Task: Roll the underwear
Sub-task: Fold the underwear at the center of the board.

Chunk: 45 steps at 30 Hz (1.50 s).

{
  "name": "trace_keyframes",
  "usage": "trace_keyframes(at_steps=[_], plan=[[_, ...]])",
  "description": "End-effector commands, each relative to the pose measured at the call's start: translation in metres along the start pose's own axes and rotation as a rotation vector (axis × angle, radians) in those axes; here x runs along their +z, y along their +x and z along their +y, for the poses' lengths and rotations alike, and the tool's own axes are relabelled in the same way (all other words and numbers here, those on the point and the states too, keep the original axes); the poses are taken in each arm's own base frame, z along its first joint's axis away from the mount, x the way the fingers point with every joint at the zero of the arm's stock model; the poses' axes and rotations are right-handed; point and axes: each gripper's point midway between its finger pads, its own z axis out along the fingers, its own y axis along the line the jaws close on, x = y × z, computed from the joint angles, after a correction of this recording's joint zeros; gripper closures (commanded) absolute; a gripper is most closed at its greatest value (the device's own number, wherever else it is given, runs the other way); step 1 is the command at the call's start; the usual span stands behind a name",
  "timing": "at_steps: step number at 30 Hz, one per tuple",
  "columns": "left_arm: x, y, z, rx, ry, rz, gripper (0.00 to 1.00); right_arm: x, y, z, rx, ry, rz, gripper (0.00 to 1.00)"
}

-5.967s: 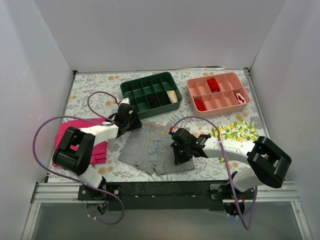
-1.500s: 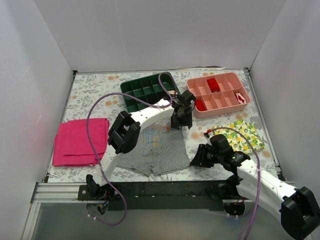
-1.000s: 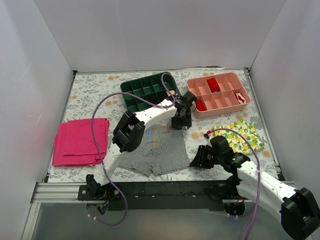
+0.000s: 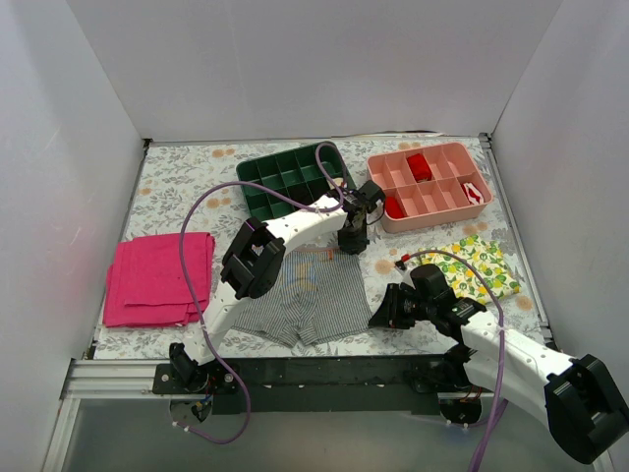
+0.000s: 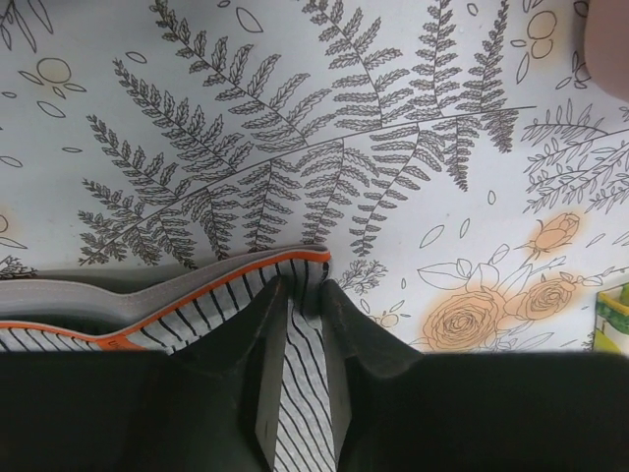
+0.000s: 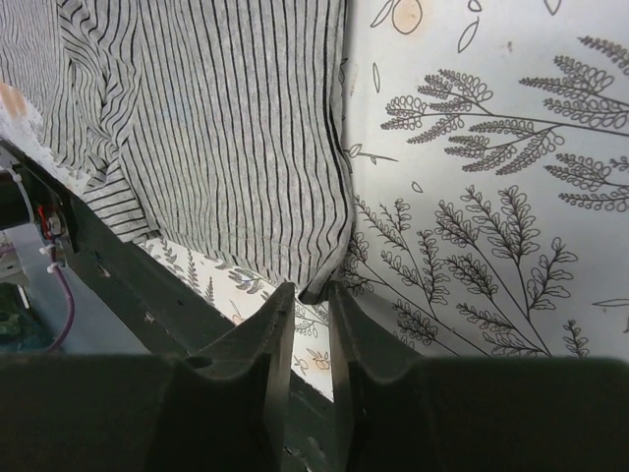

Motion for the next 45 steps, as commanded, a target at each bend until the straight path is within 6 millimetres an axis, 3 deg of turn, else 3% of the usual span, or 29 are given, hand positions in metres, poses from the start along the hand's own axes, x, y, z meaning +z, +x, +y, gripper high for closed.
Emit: trace_keyframes(at_steps=[1,7,9,12,17,19,25,32,41,45], plan=[[0.015,0.013,0.011,0.012,-0.037,0.046,0.84,0.001,-0.003,0.009,-0.018,-0.050,-0.010,0.73],[0.017,0.014,0.011,0.005,-0.041,0.047,0.92,0.001,-0.002,0.010,-0.019,-0.059,-0.009,0.78],[0.012,0.011,0.009,0.001,-0.031,0.035,0.95,0.001,-0.003,0.011,-0.023,-0.064,-0.008,0.90],[0.008,0.007,0.004,-0.004,-0.007,0.027,0.99,0.001,-0.003,0.011,-0.023,-0.062,-0.010,0.99],[-0.009,-0.004,-0.013,-0.014,0.070,-0.006,1.00,-0.004,-0.014,0.004,-0.018,0.009,-0.063,0.99],[-0.018,-0.012,-0.022,-0.019,0.105,-0.026,1.00,-0.010,-0.019,-0.008,-0.008,0.095,-0.097,0.99],[-0.040,-0.033,-0.045,-0.027,0.187,-0.081,1.00,-0.032,-0.038,-0.018,-0.005,0.235,-0.173,0.99],[-0.058,-0.047,-0.054,-0.034,0.230,-0.122,1.00,-0.041,-0.048,-0.009,-0.025,0.235,-0.199,0.99],[-0.084,-0.062,-0.070,-0.046,0.328,-0.172,1.00,-0.068,-0.071,0.015,-0.085,0.232,-0.264,0.99],[-0.092,-0.066,-0.078,-0.069,0.362,-0.179,1.00,-0.083,-0.080,0.004,-0.075,0.334,-0.310,0.99]])
